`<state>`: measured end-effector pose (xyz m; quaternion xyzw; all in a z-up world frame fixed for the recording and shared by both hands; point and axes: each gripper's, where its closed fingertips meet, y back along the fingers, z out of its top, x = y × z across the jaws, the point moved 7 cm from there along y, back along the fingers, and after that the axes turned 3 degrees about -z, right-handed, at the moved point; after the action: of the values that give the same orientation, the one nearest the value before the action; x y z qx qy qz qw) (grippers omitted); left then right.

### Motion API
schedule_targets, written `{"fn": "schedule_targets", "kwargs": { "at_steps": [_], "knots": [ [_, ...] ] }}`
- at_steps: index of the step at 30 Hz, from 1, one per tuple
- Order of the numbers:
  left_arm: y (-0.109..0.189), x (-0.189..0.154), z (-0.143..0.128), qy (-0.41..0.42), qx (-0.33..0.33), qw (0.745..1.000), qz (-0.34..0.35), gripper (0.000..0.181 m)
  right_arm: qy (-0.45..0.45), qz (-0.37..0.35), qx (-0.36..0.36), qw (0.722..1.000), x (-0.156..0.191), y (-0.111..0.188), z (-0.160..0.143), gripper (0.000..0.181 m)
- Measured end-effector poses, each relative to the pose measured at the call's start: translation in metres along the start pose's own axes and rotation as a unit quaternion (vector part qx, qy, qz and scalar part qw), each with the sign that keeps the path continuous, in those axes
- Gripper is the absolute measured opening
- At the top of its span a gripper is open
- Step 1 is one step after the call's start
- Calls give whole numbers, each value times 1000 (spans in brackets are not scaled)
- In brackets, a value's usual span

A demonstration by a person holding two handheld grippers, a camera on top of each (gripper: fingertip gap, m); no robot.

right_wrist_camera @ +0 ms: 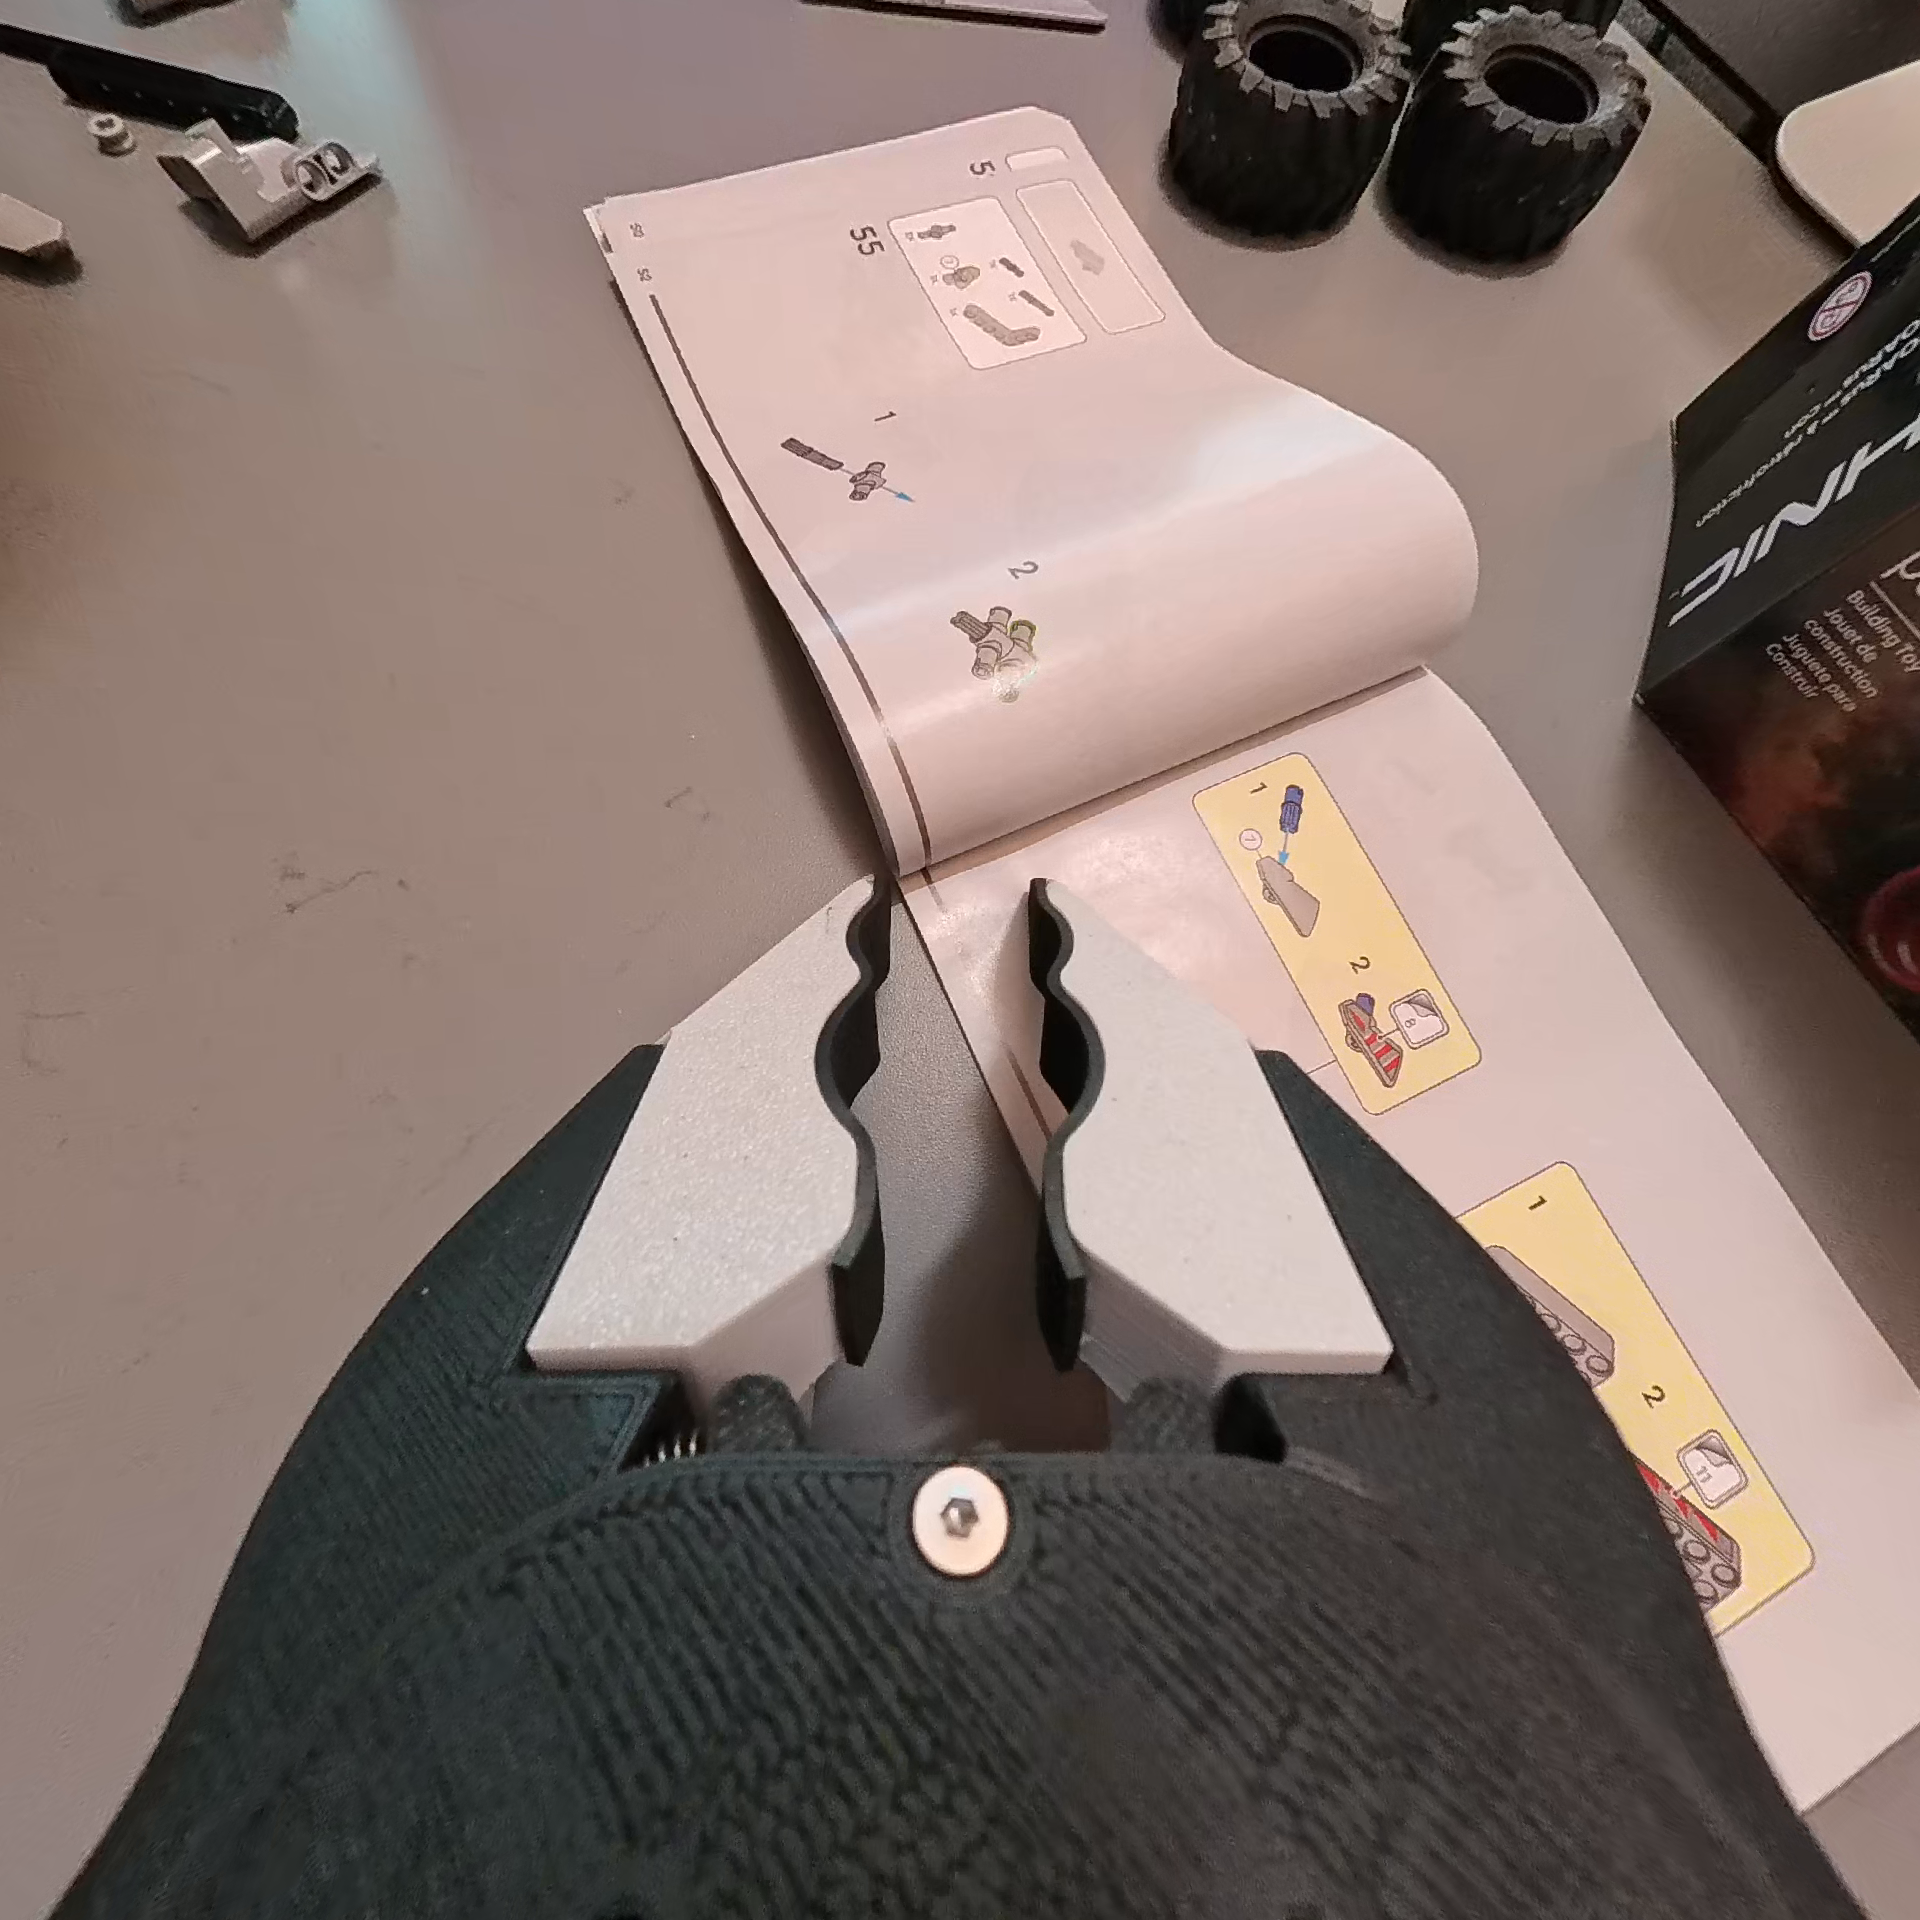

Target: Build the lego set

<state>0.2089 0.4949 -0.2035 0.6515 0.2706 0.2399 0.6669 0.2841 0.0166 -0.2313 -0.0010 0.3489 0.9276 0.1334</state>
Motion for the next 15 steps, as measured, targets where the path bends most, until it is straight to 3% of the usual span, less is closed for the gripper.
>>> {"fn": "schedule_targets", "kwargs": {
  "at_steps": [15],
  "knots": [
    [-1,-7,18,-41,-55,997,-30,9,0,0,0,1000,0,0,0,25]
  ]
}}
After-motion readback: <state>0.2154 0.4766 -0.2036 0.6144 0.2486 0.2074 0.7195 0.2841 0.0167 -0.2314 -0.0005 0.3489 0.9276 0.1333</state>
